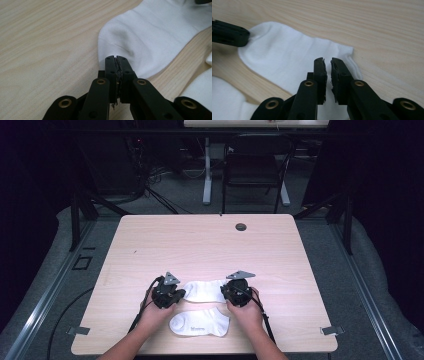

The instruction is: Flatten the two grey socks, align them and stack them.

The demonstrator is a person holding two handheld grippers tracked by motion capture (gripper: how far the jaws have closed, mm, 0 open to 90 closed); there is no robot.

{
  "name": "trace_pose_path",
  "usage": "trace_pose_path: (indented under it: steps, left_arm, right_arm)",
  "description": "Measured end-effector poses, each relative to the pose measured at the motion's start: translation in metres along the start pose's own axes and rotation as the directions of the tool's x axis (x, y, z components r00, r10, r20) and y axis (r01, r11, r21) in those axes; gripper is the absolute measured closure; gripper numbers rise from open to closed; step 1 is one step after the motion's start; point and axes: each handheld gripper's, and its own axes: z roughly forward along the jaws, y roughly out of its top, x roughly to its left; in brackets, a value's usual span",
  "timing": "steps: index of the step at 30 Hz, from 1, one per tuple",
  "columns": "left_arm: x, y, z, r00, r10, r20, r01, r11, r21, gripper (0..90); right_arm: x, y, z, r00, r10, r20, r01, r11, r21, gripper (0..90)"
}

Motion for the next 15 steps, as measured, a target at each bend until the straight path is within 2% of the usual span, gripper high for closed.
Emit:
trace_pose_path:
  steps: [6,9,15]
  left_arm:
    - [0.001,-0.002,-0.001,0.9999,-0.002,0.01,0.002,1.0,-0.003,87.9]
    - [0.002,-0.004,-0.003,0.9999,-0.005,0.01,0.005,1.0,-0.008,87.9]
    - [0.002,-0.006,-0.006,0.9998,-0.011,0.014,0.011,0.9999,-0.002,87.4]
  right_arm:
    - [-0.013,-0.003,0.006,0.9981,0.038,0.047,-0.039,0.999,0.012,82.9]
    - [-0.021,-0.005,0.005,0.9963,0.081,0.031,-0.081,0.997,0.006,84.5]
    - [-0.026,-0.007,0.002,0.995,0.092,0.04,-0.092,0.996,0.007,86.4]
